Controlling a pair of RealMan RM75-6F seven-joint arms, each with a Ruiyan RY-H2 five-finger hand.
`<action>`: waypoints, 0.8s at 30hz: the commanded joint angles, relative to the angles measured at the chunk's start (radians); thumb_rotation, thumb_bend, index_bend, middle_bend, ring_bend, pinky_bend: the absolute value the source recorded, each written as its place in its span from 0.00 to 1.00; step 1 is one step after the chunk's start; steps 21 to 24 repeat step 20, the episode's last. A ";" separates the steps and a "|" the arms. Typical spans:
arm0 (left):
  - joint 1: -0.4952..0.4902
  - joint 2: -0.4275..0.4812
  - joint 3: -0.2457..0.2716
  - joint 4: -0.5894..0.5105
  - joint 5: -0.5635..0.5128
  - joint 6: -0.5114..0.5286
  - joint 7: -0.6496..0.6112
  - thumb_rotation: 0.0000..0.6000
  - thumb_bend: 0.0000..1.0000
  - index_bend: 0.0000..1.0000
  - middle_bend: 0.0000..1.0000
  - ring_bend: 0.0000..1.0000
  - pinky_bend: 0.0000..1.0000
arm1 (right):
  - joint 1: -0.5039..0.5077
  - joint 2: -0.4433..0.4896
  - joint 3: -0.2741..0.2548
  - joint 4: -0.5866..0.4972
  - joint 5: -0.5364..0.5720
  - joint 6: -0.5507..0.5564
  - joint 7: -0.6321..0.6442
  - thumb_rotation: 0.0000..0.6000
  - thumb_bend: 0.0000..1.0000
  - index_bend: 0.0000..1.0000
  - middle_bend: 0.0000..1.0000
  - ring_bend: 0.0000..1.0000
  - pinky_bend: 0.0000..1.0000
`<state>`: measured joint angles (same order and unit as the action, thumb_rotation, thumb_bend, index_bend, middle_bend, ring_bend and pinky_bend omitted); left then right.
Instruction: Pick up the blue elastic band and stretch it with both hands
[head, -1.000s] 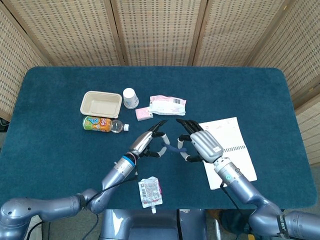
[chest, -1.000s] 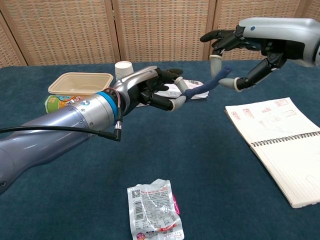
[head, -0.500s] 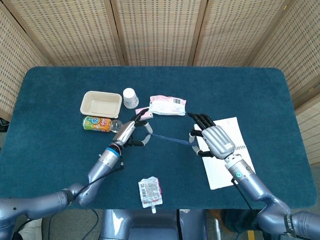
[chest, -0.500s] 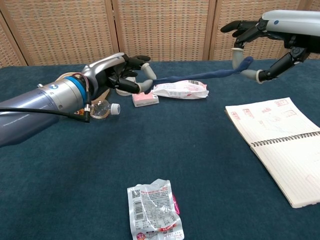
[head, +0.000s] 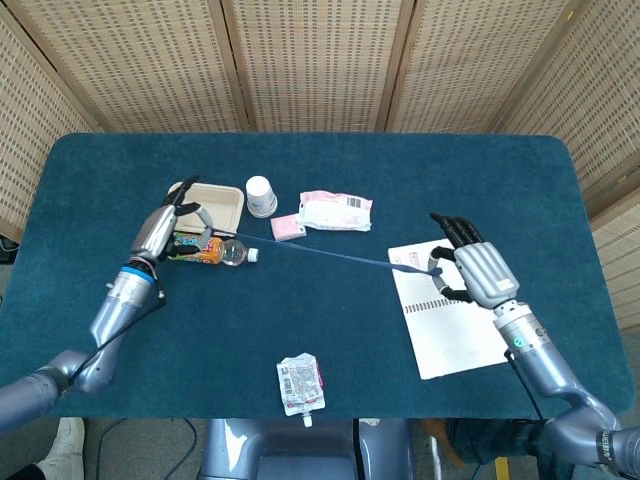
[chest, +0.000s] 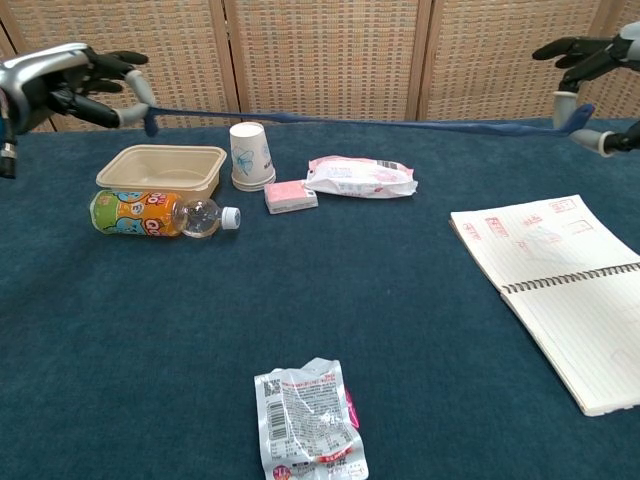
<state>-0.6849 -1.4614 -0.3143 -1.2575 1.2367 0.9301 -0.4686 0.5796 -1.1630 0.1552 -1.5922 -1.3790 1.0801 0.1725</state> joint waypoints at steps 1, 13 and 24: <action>0.039 0.081 0.004 0.005 -0.015 -0.001 -0.010 1.00 0.48 0.72 0.00 0.00 0.00 | -0.022 0.011 -0.009 0.035 -0.009 0.014 0.036 1.00 0.75 0.88 0.01 0.00 0.00; 0.098 0.247 0.037 -0.046 0.001 0.007 0.020 1.00 0.48 0.72 0.00 0.00 0.00 | -0.078 0.044 -0.039 0.093 -0.045 0.053 0.094 1.00 0.74 0.88 0.01 0.00 0.00; 0.126 0.308 0.060 -0.112 0.039 0.035 0.020 1.00 0.48 0.72 0.00 0.00 0.00 | -0.087 0.072 -0.032 0.054 -0.065 0.072 0.095 1.00 0.74 0.88 0.01 0.00 0.00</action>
